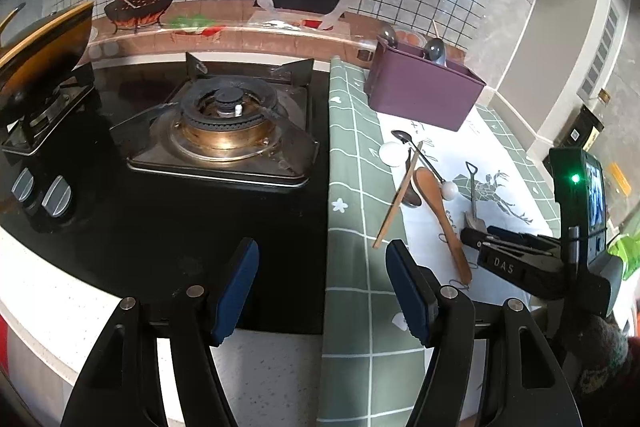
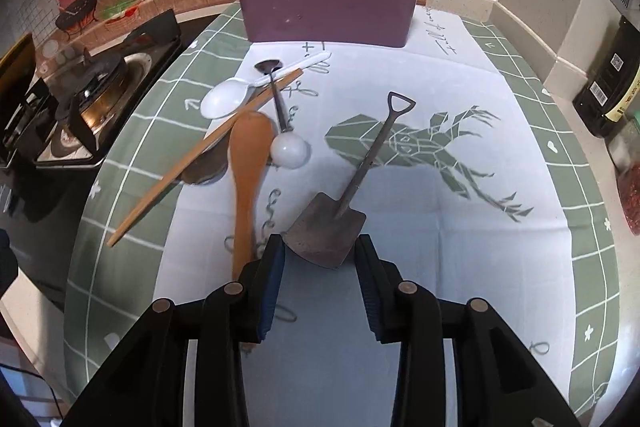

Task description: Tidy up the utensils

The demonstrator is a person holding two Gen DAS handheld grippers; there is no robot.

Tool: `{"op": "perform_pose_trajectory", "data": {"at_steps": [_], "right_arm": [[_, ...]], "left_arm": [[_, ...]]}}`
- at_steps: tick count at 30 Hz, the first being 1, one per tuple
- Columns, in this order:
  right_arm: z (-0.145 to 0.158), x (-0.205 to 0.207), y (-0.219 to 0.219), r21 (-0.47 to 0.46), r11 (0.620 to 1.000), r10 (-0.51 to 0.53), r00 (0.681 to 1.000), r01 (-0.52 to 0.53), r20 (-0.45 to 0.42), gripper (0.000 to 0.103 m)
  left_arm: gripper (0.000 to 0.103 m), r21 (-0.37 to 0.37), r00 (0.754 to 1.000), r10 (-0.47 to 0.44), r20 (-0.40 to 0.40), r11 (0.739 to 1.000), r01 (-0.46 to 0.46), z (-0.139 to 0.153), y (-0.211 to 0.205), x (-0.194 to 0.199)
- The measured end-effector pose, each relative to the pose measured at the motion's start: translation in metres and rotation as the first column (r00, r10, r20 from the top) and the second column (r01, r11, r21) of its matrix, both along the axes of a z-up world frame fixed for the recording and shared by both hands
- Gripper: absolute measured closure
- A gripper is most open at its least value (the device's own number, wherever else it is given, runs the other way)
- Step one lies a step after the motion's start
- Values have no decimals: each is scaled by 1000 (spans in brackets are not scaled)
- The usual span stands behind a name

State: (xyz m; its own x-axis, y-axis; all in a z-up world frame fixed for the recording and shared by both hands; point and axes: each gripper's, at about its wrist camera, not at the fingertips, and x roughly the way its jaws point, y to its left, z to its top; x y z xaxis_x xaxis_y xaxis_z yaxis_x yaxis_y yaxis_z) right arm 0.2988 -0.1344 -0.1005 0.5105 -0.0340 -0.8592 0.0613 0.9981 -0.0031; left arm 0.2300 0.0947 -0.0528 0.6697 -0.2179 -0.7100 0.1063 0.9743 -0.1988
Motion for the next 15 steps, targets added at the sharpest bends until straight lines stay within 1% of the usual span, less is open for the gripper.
{"op": "perform_pose_trajectory", "data": {"at_steps": [2,4,5,6,9,10,12,15], "right_arm": [[3,-2,-8,20,1000,4,1000,-4,11,71],[11,-6,-16,19,1000,16,999,-16,33,74],[18,-9,-21,5,1000,24,998,-24,50,93],[24,-11,-25,-2,999,34,998,-34,59,98],[54,-16,-44,-28,998,64,989,-61,132,97],[62,-15,-50,-23,997,74,986,-71,148,97],[75,-11,-66,16,996,88,982,-92,165,97],[87,-3,-93,56,994,85,981,-96,172,97]], "left_arm": [[36,7,1000,-16,4,1000,16,1,-8,4],[36,8,999,-33,14,999,33,2,-17,9],[36,7,999,-41,17,999,41,3,-21,11],[36,7,999,-50,19,999,50,3,-26,15],[36,-2,997,-77,30,997,77,7,-45,28],[36,-7,996,-83,31,996,83,8,-50,32],[36,-22,996,-88,26,996,88,9,-59,40],[36,-18,996,-86,24,996,86,9,-73,53]]}}
